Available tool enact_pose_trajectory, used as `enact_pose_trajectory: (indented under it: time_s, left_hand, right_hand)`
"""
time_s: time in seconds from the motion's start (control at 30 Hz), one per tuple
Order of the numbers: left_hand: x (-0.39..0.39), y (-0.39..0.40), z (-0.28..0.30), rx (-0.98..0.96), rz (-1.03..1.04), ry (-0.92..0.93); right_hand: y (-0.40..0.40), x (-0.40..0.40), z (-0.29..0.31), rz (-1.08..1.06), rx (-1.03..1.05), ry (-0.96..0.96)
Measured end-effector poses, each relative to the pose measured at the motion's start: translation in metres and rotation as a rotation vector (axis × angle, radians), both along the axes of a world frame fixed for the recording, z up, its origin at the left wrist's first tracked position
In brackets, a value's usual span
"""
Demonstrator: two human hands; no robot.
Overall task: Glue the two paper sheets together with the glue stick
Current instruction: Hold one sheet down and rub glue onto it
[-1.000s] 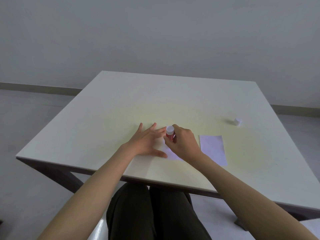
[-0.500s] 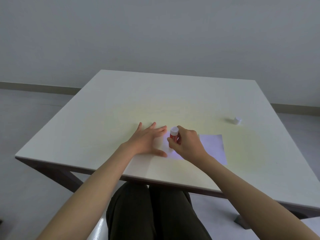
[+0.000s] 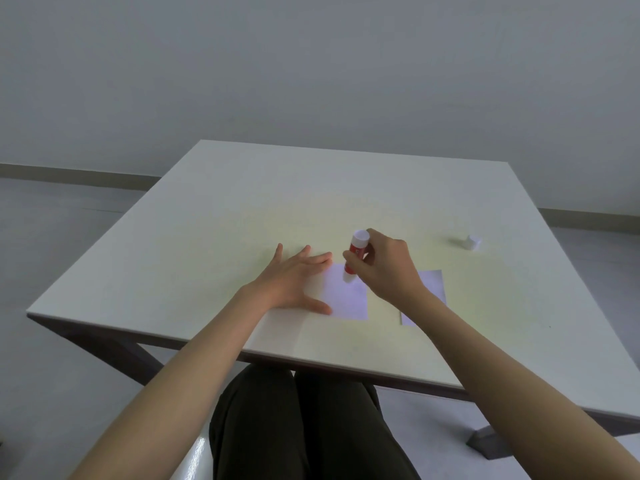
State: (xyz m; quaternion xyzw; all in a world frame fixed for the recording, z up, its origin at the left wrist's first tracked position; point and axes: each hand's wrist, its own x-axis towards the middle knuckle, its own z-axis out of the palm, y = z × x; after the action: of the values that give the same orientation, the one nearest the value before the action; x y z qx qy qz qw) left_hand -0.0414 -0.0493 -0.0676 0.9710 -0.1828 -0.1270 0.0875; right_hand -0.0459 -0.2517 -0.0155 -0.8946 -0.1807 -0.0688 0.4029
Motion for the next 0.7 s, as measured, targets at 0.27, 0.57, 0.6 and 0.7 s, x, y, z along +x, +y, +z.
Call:
enact_pose_trajectory:
  time_s: [0.27, 0.57, 0.6, 0.7]
  left_hand:
    - [-0.002, -0.002, 0.003, -0.036, 0.001, -0.008]
    - [-0.001, -0.002, 0.001, -0.03, 0.034, -0.009]
    - [-0.001, -0.002, 0.001, -0.032, 0.031, -0.013]
    - [0.0, -0.001, 0.001, -0.027, 0.012, -0.02]
  right_hand:
    - [0.024, 0.008, -0.017, 0.053, -0.005, 0.075]
    - [0.001, 0.009, -0.017, 0.054, -0.039, 0.071]
    - [-0.003, 0.009, -0.017, 0.049, -0.043, 0.07]
    - [-0.014, 0.011, -0.015, 0.025, -0.058, 0.072]
